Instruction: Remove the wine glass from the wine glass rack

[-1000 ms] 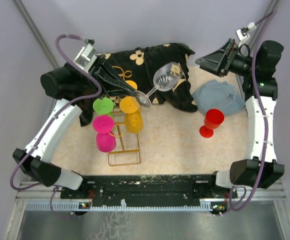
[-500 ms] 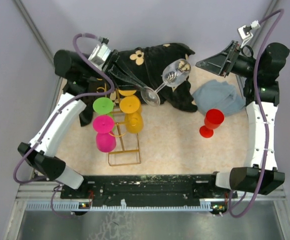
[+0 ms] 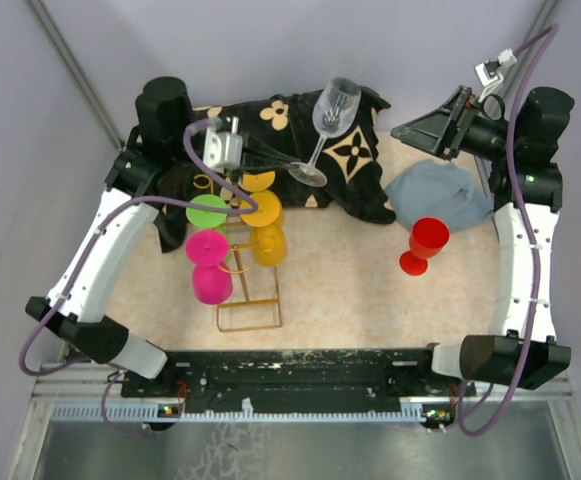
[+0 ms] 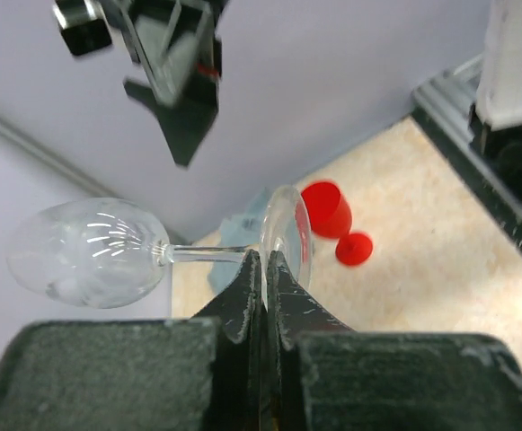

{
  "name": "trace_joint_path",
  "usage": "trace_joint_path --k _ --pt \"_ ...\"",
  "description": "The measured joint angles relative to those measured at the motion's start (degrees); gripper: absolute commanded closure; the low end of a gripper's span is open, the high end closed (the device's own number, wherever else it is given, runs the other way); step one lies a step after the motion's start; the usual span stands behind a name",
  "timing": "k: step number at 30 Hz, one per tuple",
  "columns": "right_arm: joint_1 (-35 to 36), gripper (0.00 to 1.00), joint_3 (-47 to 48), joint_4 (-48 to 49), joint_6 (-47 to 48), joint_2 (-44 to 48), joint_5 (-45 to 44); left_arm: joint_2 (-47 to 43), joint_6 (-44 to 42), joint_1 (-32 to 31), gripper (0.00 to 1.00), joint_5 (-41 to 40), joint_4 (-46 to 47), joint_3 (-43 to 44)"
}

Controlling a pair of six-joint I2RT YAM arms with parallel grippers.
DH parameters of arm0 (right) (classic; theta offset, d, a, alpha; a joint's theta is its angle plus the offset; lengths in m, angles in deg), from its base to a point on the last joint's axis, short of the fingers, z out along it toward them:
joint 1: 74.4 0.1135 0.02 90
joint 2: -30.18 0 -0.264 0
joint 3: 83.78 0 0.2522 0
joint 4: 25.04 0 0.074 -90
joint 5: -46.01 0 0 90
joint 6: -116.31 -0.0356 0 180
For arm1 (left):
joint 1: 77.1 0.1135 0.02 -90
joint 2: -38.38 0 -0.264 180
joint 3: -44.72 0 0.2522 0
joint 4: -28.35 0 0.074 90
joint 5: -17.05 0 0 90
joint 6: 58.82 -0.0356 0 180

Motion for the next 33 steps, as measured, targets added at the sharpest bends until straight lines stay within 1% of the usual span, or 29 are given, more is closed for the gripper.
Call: trace_joint_path --k 4,9,15,18,23,27,33 --pt "0.0 0.04 1.7 -4.9 2.9 -0.1 -1.7 -3.3 -16.6 -0.8 1.00 -5.5 -7.2 -7.8" --pt "0.0 0.04 4.4 -11.2 6.9 -0.7 -4.5 -7.7 -35.6 -2.1 1.00 -11.2 -11.8 -16.6" --pt "0.0 0.04 7.3 -17.2 10.3 -2.0 -7.5 -9.7 -50.1 -3.2 1.00 -14.0 -13.2 -20.5" --pt "0.0 0.04 9.7 -21.0 12.3 -3.3 -9.0 -10.4 -55.8 -4.1 1.00 -14.0 -13.5 -22.3" --pt "0.0 0.04 12.9 -26.3 14.8 -4.5 -11.2 -10.4 -63.3 -6.2 1.00 -13.4 -14.7 -22.6" --pt "0.0 0.04 16.3 -30.2 16.5 -4.5 -12.9 -10.4 -67.4 -8.1 1.00 -12.6 -15.3 -22.6" --pt "-0.1 0.04 23.4 -36.4 19.5 -4.5 -16.8 -10.4 -70.6 -11.4 1.00 -11.7 -15.5 -22.6"
